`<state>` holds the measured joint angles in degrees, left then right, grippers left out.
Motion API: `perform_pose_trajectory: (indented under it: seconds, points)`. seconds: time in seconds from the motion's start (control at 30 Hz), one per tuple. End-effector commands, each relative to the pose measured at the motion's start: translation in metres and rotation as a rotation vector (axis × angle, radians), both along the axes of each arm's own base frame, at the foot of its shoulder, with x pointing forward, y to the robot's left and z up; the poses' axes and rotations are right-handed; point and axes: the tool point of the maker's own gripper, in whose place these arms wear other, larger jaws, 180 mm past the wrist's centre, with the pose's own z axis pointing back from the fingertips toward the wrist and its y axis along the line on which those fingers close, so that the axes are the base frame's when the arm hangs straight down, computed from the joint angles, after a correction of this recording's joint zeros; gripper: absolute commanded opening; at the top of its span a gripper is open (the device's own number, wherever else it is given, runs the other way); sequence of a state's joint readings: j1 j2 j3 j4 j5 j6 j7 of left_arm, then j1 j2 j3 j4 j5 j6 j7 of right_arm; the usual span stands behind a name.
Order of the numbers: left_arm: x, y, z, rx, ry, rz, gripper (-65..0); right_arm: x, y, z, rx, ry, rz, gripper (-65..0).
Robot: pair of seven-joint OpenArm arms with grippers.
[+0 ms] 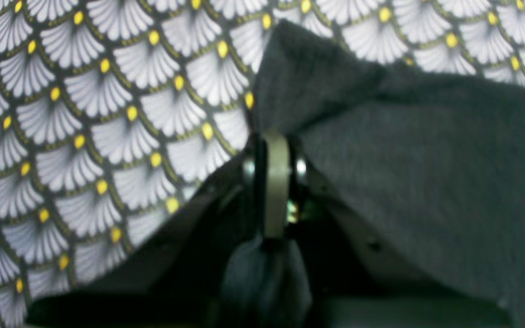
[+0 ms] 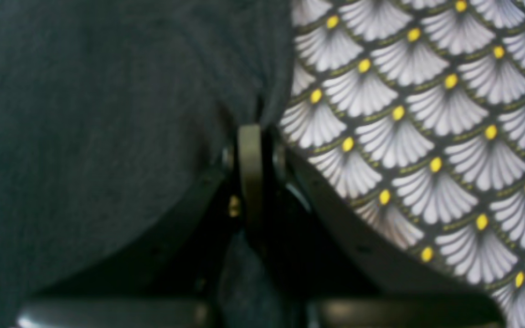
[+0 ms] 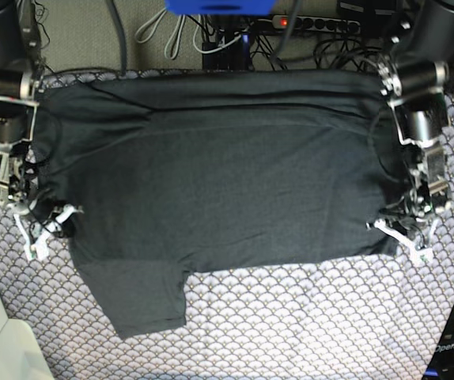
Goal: Fold the T-shirt properly
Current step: 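Lower both grippers and pinch the shirt's side edges, then lift the side edges and fold the hem half over the collar fold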
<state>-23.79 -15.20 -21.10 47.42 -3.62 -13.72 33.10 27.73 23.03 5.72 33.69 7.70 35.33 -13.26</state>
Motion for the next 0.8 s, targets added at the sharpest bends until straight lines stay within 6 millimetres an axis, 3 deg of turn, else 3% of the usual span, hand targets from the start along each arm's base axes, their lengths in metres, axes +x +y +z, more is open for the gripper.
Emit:
perform_pose_trajectory:
  seconds: [0.0, 0.13, 0.37, 0.53, 0.77]
  points:
    - [0.012, -0.001, 0.023, 0.007, -0.050, -0.025, -64.7, 0.006, -0.007, 0.011, -0.029, 0.002, 0.011, -65.0]
    - [0.018, -0.001, 0.045, 0.044, -0.089, -0.036, -64.7, 0.007, -0.005, 0.012, -0.029, 0.002, 0.017, -65.0]
    - [0.010, 0.002, 0.045, 0.055, -0.085, -0.039, -64.7, 0.008, 0.004, 0.009, -0.015, 0.005, 0.023, -65.0]
    - [-0.002, 0.006, 0.051, 0.097, -0.104, -0.051, -64.7, 0.010, -0.019, 0.021, 0.040, -0.046, -0.077, -65.0]
    - [-0.014, 0.003, 0.055, 0.125, -0.119, -0.067, -64.7, 0.009, -0.034, 0.035, 0.113, -0.099, -0.124, -65.0]
